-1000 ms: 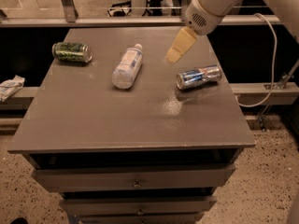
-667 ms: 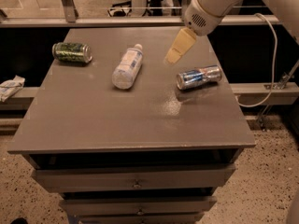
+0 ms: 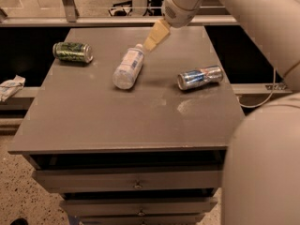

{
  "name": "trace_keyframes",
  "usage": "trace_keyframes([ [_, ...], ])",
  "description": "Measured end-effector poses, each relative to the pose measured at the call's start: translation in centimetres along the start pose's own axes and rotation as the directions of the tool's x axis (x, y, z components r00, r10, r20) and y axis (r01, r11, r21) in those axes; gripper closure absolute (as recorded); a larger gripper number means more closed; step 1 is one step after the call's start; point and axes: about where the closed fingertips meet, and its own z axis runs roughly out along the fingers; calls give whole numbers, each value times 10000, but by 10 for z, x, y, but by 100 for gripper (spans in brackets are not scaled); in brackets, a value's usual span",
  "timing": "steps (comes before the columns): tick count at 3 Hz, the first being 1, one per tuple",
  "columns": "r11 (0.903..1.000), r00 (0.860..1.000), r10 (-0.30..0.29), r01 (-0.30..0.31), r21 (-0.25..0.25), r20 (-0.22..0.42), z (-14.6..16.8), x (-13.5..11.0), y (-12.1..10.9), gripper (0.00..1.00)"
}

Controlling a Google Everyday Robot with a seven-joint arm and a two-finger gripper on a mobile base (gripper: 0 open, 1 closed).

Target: Place blue plastic bottle upright

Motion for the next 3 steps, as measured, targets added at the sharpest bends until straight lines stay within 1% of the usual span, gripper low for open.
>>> trace_keyframes([
  [1,9805,9810,1927,-1934,358,208,30,-34,-20,0],
  [2,8896,8861,4548,-4567,7,897,47,-67,-27,0],
  [3,8351,8301,5485,-5499,-161,1006,51,-75,-22,0],
])
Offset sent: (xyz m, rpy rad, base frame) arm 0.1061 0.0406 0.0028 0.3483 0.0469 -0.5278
